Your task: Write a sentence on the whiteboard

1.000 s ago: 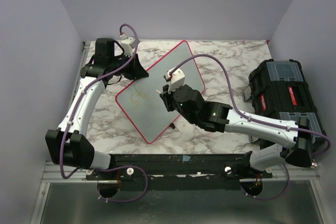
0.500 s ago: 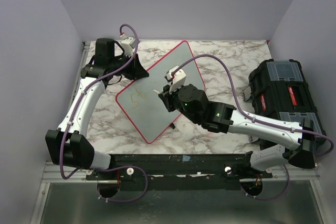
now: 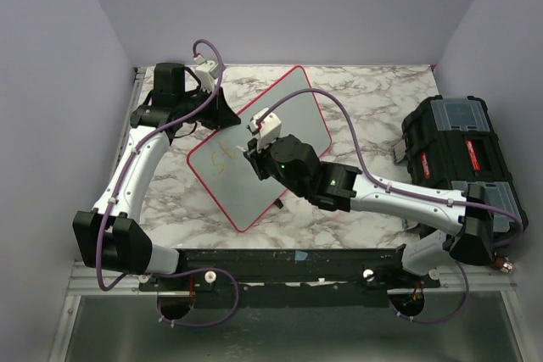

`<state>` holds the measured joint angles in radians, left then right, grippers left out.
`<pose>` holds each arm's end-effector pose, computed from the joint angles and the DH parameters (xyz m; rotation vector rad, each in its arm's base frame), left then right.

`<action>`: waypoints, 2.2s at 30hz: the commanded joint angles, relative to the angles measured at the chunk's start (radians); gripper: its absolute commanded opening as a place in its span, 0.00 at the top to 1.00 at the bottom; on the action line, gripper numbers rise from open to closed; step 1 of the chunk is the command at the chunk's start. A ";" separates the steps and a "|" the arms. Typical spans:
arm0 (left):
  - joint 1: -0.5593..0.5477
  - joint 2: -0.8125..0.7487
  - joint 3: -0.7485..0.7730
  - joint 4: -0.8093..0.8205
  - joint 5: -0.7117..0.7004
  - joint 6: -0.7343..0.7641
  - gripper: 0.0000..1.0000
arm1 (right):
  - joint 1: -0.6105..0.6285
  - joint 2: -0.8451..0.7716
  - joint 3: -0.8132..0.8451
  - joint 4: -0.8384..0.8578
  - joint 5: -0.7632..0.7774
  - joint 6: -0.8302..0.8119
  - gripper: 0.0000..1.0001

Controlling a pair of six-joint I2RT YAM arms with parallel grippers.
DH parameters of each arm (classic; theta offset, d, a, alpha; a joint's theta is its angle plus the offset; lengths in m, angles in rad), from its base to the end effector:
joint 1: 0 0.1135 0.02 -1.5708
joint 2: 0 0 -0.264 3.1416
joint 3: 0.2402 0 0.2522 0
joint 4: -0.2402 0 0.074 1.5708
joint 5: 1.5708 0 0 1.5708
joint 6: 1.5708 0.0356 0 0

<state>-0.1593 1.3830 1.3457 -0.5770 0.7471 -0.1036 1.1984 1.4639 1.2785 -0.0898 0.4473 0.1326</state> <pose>0.2919 -0.0714 0.3660 0.4870 2.0956 -0.9625 0.1401 0.3165 0.3610 -0.6561 1.7301 0.5258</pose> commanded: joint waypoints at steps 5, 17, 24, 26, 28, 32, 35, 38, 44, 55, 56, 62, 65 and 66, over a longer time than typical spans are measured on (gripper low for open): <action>-0.011 -0.021 -0.013 0.008 -0.014 0.026 1.00 | 0.000 0.072 0.066 0.051 0.020 -0.065 0.99; -0.011 -0.031 -0.019 0.011 -0.009 0.025 1.00 | -0.015 0.133 0.072 0.076 0.052 -0.073 0.99; -0.011 -0.038 -0.021 0.013 -0.010 0.024 1.00 | -0.016 0.118 0.023 0.067 0.041 -0.062 0.99; -0.011 -0.038 -0.022 0.012 -0.009 0.024 1.00 | -0.015 0.114 0.004 0.065 0.040 -0.054 0.99; -0.011 -0.039 -0.021 0.012 -0.007 0.024 1.00 | -0.017 0.108 -0.015 0.067 0.040 -0.046 0.99; -0.011 -0.040 -0.020 0.013 -0.007 0.023 1.00 | -0.016 0.099 -0.047 0.059 0.045 -0.027 0.99; -0.011 -0.040 -0.021 0.014 -0.007 0.022 1.00 | -0.017 0.090 -0.070 0.055 0.046 -0.014 1.00; -0.011 -0.040 -0.022 0.013 -0.007 0.022 1.00 | -0.017 0.081 -0.088 0.050 0.043 -0.003 0.99; -0.013 -0.040 -0.021 0.013 -0.008 0.022 1.00 | -0.017 0.080 -0.087 0.048 0.042 0.002 0.99; -0.014 -0.039 -0.021 0.011 -0.009 0.024 1.00 | -0.016 0.110 -0.010 0.048 0.040 -0.029 0.99; -0.014 -0.039 -0.020 0.012 -0.009 0.023 1.00 | -0.017 0.112 -0.002 0.047 0.040 -0.030 0.99; -0.017 -0.039 -0.020 0.008 -0.009 0.023 1.00 | -0.016 0.123 0.038 0.042 0.052 -0.043 0.99; -0.019 -0.041 -0.022 0.008 -0.011 0.024 1.00 | -0.017 0.132 0.055 0.039 0.064 -0.053 0.99; -0.020 -0.041 -0.023 0.009 -0.012 0.024 1.00 | -0.017 0.136 0.060 0.038 0.070 -0.056 0.99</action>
<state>-0.1596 1.3746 1.3334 -0.5636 0.7326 -0.1097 1.1893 1.5673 1.2930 -0.0483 0.4831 0.1013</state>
